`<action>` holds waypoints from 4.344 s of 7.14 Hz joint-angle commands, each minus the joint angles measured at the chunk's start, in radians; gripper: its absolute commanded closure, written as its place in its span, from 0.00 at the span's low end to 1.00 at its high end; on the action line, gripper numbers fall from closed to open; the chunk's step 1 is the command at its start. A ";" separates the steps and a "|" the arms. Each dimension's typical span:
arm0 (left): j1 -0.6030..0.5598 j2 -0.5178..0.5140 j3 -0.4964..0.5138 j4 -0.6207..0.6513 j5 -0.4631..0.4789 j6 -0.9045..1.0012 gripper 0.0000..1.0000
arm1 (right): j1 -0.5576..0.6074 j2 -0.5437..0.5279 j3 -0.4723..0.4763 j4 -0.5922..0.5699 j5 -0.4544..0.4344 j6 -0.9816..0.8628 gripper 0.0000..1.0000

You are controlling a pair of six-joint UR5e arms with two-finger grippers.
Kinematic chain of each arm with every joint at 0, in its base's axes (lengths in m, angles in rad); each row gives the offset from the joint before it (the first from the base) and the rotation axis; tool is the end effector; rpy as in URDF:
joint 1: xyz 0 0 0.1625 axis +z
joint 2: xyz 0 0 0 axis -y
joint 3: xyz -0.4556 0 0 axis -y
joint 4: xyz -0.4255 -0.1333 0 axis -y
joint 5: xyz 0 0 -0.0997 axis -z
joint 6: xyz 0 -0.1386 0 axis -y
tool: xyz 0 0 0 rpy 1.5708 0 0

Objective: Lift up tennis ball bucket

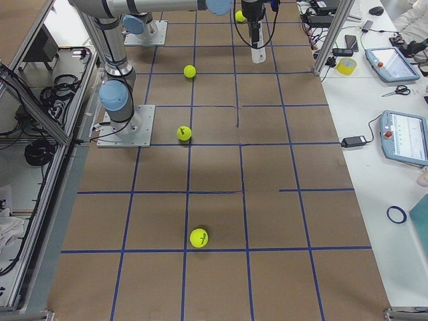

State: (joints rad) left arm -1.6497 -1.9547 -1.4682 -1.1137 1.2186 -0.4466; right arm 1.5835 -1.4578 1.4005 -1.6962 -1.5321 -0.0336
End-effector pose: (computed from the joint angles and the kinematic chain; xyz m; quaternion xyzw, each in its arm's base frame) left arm -0.2357 -0.6839 0.3562 0.1642 -0.9670 0.0381 0.1910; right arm 0.1463 -0.5976 0.5215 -0.0248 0.9953 -0.0914 0.0183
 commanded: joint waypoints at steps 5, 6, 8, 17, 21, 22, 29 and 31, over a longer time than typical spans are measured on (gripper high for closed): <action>-0.136 -0.095 0.117 -0.119 0.368 0.085 1.00 | 0.001 -0.015 0.000 0.007 -0.020 0.006 0.00; -0.137 -0.099 0.141 -0.148 0.368 0.085 1.00 | 0.001 -0.015 0.000 0.006 -0.028 0.006 0.00; -0.137 -0.121 0.193 -0.196 0.363 0.086 1.00 | 0.001 -0.015 0.002 0.007 -0.067 -0.005 0.00; -0.140 -0.164 0.286 -0.336 0.374 0.157 0.09 | 0.001 -0.010 0.003 -0.003 -0.083 -0.008 0.00; -0.151 -0.047 0.272 -0.294 0.372 0.215 0.00 | 0.001 -0.006 0.006 -0.003 -0.077 -0.006 0.00; -0.153 0.003 0.266 -0.299 0.372 0.218 0.00 | 0.001 -0.006 0.006 -0.002 -0.079 -0.008 0.00; -0.038 0.355 -0.003 -0.422 0.368 0.380 0.00 | 0.000 -0.004 0.006 0.003 -0.083 -0.008 0.00; 0.027 0.378 0.008 -0.436 0.354 0.442 0.00 | 0.000 -0.009 0.006 -0.002 -0.079 -0.008 0.00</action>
State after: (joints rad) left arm -1.6602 -1.5925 -1.4647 -1.5404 1.5795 -0.0341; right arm 1.5833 -1.4642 1.4067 -1.6975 -1.6138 -0.0420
